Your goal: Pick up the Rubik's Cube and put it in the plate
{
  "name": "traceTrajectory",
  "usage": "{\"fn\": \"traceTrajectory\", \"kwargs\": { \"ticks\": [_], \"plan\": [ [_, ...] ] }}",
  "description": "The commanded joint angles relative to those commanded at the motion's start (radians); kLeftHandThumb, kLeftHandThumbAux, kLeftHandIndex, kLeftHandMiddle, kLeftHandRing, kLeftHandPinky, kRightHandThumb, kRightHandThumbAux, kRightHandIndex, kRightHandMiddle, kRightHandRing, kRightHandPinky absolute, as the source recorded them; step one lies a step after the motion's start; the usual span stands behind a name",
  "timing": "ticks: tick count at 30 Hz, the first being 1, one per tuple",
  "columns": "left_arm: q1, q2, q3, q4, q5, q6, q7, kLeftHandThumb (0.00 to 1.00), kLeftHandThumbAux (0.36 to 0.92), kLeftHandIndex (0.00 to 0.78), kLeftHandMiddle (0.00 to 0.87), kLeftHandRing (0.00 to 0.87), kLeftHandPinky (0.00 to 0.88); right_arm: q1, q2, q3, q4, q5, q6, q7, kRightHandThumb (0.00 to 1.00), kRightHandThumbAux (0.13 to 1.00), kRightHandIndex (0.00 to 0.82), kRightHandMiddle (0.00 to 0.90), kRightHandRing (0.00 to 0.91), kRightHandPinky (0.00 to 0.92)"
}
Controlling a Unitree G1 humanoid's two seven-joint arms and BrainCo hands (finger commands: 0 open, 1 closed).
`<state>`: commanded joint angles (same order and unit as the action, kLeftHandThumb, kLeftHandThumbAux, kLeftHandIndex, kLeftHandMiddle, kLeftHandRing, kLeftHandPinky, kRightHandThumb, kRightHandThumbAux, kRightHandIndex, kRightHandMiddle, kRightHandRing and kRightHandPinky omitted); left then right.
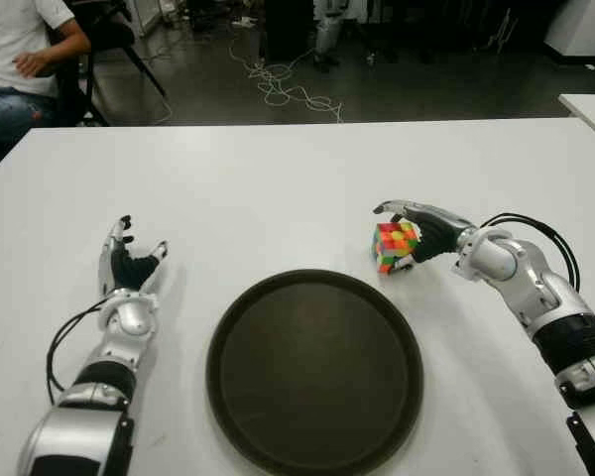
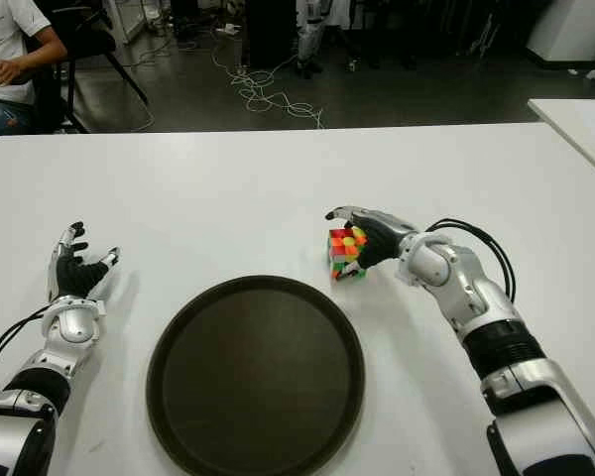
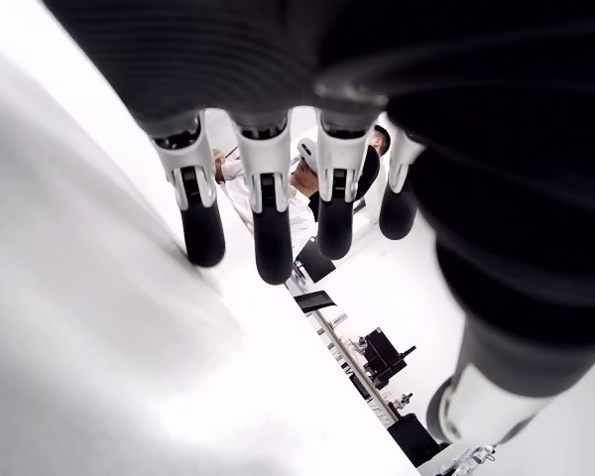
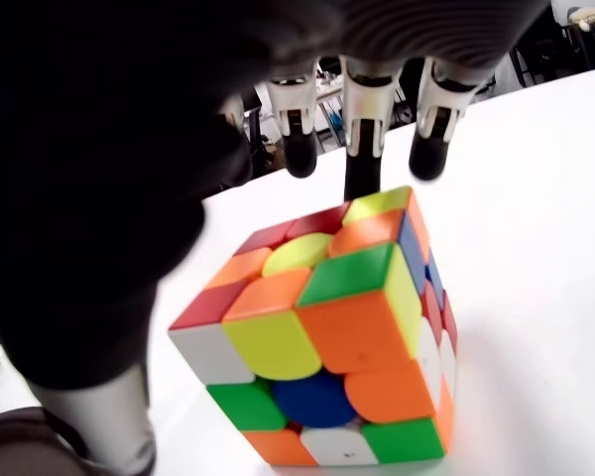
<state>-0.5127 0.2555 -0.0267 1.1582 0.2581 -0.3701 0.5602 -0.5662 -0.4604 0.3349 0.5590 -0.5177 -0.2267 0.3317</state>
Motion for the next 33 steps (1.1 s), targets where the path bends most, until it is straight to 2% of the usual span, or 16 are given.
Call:
{"fn": "traceTrajectory", "kwargs": {
  "ticks": [4, 9, 13, 23, 29, 33],
  "plan": [
    [0.001, 0.0, -0.001, -0.003, 0.004, -0.002, 0.004, 0.148, 0.726, 0.095, 0.145, 0.144, 0.155, -0.001, -0.002, 0.005, -0.002, -0.009, 0.007, -0.005, 0.0, 0.783, 0.016, 0.081, 0.183, 0.06],
    [0.002, 0.0, -0.002, -0.006, 0.006, -0.005, 0.005, 0.157, 0.734, 0.099, 0.152, 0.151, 0.172, -0.002, -0.002, 0.008, 0.002, -0.015, 0.002, -0.016, 0.0, 0.785, 0.021, 0.065, 0.254, 0.054],
    [0.001, -0.001, -0.001, -0.008, 0.005, 0.002, 0.005, 0.163, 0.743, 0.102, 0.159, 0.167, 0.188, -0.001, 0.003, 0.005, 0.015, -0.009, -0.011, -0.035, 0.0, 0.796, 0.029, 0.08, 0.233, 0.059],
    [0.002, 0.0, 0.001, -0.005, 0.003, 0.012, 0.004, 0.162, 0.727, 0.097, 0.149, 0.149, 0.152, -0.012, 0.007, 0.019, 0.041, -0.015, -0.005, -0.037, 0.0, 0.791, 0.024, 0.081, 0.209, 0.057],
    [0.006, 0.0, 0.002, -0.009, 0.001, -0.002, 0.0, 0.161, 0.729, 0.098, 0.148, 0.16, 0.187, -0.016, 0.008, 0.025, 0.055, -0.018, -0.011, -0.046, 0.0, 0.796, 0.018, 0.09, 0.172, 0.047],
    [0.007, 0.0, 0.002, -0.01, 0.002, -0.004, 0.002, 0.147, 0.724, 0.101, 0.153, 0.173, 0.213, -0.018, 0.009, 0.029, 0.063, -0.017, -0.013, -0.045, 0.0, 0.793, 0.018, 0.096, 0.178, 0.042]
  ]
}}
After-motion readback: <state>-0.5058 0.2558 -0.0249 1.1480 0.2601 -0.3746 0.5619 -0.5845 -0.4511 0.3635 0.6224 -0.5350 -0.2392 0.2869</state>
